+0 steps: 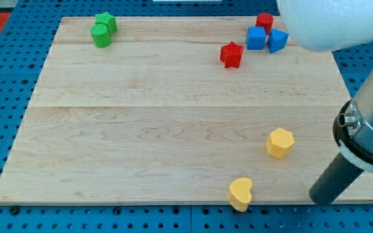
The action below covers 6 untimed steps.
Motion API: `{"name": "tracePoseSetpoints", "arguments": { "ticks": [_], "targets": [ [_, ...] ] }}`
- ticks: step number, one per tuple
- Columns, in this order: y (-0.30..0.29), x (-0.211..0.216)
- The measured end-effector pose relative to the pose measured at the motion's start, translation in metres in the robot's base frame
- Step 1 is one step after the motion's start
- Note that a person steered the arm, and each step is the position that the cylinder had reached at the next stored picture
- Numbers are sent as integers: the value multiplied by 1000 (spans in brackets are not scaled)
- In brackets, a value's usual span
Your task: Move the yellow heart to the left and a bit up
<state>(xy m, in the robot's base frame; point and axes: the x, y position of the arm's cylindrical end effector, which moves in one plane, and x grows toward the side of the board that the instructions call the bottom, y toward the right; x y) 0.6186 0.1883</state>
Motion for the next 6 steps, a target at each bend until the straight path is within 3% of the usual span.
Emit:
{"name": "tracePoseSetpoints", "arguments": {
  "ticks": [1,2,3,6],
  "targets": [
    [-7,0],
    [-64,-1],
    [-159,-1],
    [-232,-29]
  ]
}}
